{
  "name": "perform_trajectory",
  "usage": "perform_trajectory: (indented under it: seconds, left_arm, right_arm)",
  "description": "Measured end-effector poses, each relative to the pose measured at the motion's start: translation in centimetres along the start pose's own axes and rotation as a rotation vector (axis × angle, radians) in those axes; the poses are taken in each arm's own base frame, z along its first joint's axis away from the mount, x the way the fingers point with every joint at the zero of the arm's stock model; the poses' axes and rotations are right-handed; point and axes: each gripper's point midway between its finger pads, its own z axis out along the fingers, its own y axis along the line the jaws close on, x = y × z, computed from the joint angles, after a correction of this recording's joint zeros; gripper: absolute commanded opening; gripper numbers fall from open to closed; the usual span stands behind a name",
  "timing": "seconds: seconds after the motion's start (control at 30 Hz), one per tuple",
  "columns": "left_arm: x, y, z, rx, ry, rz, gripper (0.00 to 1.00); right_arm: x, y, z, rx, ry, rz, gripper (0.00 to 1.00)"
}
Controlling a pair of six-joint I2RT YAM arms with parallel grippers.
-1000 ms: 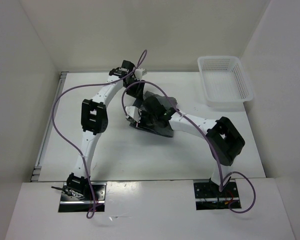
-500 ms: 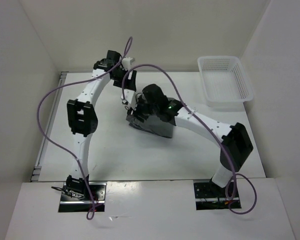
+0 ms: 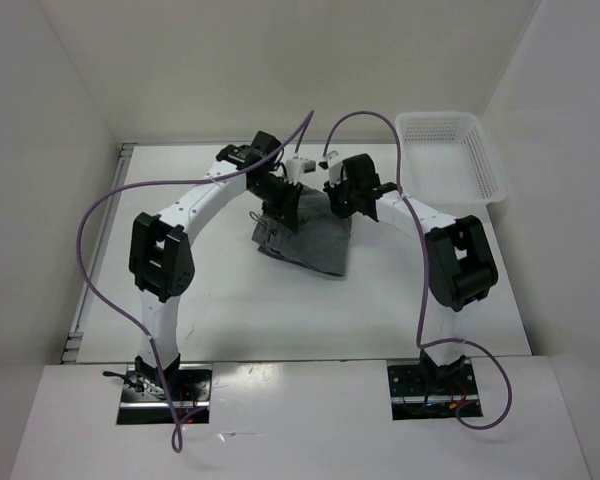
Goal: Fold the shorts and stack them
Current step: Fold the shorts
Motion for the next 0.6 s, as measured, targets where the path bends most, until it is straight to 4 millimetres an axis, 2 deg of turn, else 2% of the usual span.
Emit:
perform_trajectory:
  seconds: [0.13, 0.4, 0.5, 0.6]
  left_arm:
    - [3.9, 1.4, 2.7, 0.019, 0.118, -0.082, 0.14]
    - [10.1, 7.7, 6.0, -0.163, 0.248, -0.159, 0.14]
    - [11.6, 9.0, 7.3, -0.189, 0.276, -0.169, 0.17]
    - [11.2, 9.1, 7.6, -0.186, 0.260, -0.164, 0.26]
  right_arm:
    - [2.9, -1.0, 2.0, 0.010, 0.074, 0.068, 0.08]
    - [5.2, -3.0, 4.6, 0.093, 0.118, 0.140, 0.06]
    - [5.1, -4.3, 5.2, 0.151, 0.115, 0.165, 0.06]
    - [4.1, -5.4, 5.4, 0.194, 0.096, 0.169, 0.06]
